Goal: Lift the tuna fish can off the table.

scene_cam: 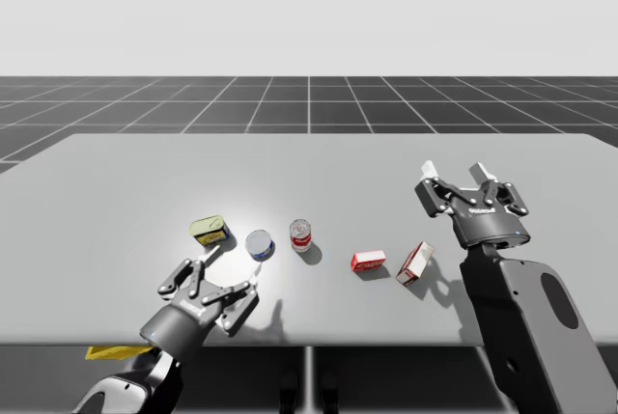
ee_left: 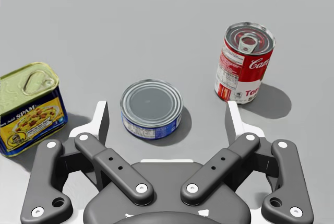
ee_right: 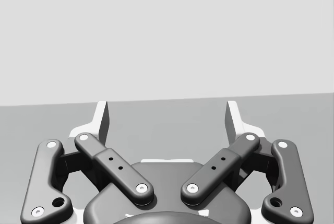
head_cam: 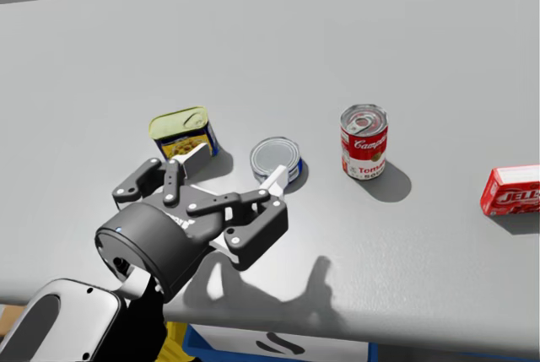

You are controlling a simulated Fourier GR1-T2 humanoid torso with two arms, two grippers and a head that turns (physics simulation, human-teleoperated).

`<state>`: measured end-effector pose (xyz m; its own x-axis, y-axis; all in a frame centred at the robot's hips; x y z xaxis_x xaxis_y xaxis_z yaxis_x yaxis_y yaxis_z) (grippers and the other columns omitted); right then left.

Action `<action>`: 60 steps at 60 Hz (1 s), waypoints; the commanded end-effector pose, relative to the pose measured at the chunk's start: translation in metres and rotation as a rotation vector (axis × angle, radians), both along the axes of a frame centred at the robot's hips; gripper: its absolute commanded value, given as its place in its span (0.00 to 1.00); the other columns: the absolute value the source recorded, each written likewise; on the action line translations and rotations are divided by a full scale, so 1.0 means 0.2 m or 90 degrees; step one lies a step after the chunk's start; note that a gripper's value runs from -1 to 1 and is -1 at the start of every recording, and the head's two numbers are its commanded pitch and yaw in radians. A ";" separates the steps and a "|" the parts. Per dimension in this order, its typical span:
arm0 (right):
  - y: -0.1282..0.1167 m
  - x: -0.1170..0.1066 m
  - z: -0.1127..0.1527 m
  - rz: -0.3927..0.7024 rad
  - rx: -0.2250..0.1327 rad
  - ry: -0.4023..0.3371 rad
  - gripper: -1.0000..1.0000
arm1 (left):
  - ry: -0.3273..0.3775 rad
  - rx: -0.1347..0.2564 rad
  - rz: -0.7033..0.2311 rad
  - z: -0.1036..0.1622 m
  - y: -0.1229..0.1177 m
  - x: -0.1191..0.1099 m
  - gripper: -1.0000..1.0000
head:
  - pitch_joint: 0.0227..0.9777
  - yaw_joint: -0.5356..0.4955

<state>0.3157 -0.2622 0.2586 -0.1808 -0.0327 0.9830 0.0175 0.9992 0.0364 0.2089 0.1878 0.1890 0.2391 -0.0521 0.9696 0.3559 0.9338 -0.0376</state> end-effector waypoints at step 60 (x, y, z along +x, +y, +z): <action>-0.02 -0.01 0.02 -0.001 0.021 -0.011 0.00 | 0.074 0.069 0.021 -0.32 -0.12 0.38 0.10 | 0.89 0.74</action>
<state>0.3132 -0.2661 0.2625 -0.1974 -0.0621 0.9784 0.0175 0.9976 0.0669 0.2833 0.1633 0.1322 0.3406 -0.1338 0.9306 0.3257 0.9453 0.0167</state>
